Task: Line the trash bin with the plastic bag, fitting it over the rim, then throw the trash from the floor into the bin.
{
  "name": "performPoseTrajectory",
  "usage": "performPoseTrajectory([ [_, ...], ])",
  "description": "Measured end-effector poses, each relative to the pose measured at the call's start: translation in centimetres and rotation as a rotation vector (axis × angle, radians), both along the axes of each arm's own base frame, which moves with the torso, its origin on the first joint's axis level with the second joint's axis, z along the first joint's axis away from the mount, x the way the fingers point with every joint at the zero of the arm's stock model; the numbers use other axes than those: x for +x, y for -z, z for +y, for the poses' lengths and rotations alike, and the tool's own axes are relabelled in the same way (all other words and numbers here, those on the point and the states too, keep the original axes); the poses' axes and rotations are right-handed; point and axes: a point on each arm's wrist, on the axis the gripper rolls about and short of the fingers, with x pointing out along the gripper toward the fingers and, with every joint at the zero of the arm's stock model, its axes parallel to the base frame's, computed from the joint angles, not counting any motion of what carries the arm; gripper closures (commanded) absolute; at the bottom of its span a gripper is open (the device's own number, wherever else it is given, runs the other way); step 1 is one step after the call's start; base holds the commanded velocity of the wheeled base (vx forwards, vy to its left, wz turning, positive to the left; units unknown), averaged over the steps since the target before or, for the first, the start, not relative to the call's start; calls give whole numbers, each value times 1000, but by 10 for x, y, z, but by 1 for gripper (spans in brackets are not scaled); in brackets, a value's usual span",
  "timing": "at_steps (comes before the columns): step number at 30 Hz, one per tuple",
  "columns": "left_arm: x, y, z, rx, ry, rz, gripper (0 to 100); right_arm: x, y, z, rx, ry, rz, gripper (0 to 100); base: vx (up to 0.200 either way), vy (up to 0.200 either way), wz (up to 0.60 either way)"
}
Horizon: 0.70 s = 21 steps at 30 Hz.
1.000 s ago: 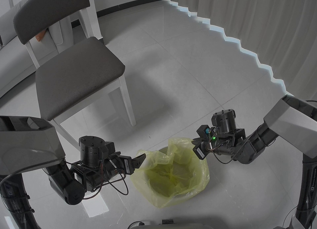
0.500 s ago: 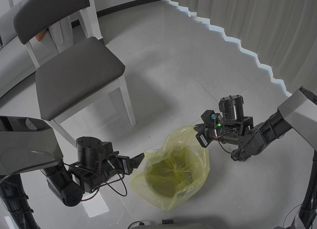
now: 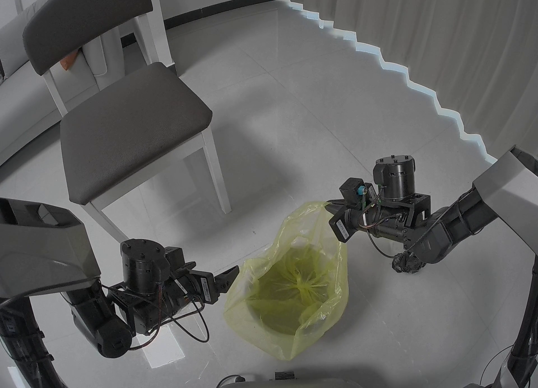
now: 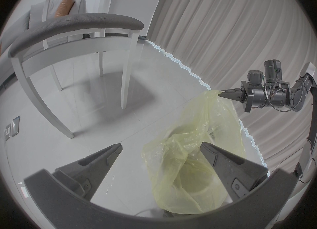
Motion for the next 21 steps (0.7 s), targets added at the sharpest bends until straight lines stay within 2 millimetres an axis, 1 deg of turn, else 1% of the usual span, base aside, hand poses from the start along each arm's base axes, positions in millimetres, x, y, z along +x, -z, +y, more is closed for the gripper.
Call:
performPoseTrajectory([
  [4,-3,-1,2,1,0,1,0,1,1,1,-2,-1,3,100,0,0,0],
  [6,-4,-1,2,1,1,1,0,3,5,2,-5,0,8,100,0,0,0],
  [9,-5,-1,2,1,2,2,0,10,15,0,-11,13,21,100,0,0,0],
  [16,-3,0,2,-4,-1,3,0,32,42,-16,-29,69,63,100,0,0,0],
  [21,1,3,1,-14,-4,-8,0,40,55,-23,-38,91,87,100,0,0,0],
])
